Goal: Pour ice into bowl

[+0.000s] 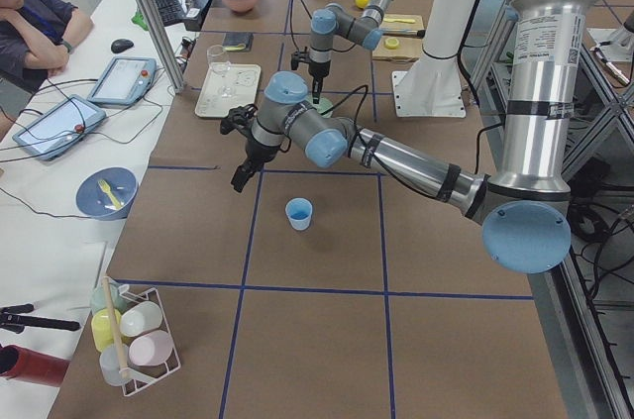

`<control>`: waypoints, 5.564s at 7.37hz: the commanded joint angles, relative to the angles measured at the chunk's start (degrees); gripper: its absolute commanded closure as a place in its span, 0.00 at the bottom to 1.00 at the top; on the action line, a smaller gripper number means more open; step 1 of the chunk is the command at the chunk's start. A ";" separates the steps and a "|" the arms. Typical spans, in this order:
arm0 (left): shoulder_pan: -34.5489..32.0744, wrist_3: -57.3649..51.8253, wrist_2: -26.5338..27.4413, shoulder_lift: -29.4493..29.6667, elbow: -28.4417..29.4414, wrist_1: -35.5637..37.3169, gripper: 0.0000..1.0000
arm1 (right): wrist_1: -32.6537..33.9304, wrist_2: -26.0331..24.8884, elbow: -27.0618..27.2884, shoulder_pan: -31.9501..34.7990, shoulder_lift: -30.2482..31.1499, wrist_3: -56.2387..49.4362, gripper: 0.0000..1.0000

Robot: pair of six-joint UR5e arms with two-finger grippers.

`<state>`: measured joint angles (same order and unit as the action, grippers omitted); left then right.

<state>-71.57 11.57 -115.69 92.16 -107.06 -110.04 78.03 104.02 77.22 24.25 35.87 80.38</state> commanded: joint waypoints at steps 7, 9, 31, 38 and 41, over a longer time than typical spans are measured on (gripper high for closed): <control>-15.09 -17.37 -19.65 -0.74 12.13 9.84 0.00 | -0.07 16.28 35.81 24.93 44.41 -26.53 1.00; -14.91 -17.28 -19.66 -1.02 12.39 9.84 0.00 | -0.07 16.30 35.45 29.87 52.86 -37.02 1.00; -15.09 -17.37 -19.22 -1.19 11.96 9.14 0.00 | 19.66 23.58 27.72 61.67 56.06 -88.86 0.00; -18.69 -15.01 -19.13 -5.92 12.49 9.93 0.00 | 20.41 30.18 26.49 65.93 59.40 -88.56 0.00; -18.60 -12.10 -19.22 -5.85 12.84 9.84 0.00 | 20.32 37.75 23.15 69.44 59.84 -88.73 0.00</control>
<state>-90.16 -1.08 -134.87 86.42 -94.20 -100.17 98.55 139.54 101.43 92.68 95.58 -8.21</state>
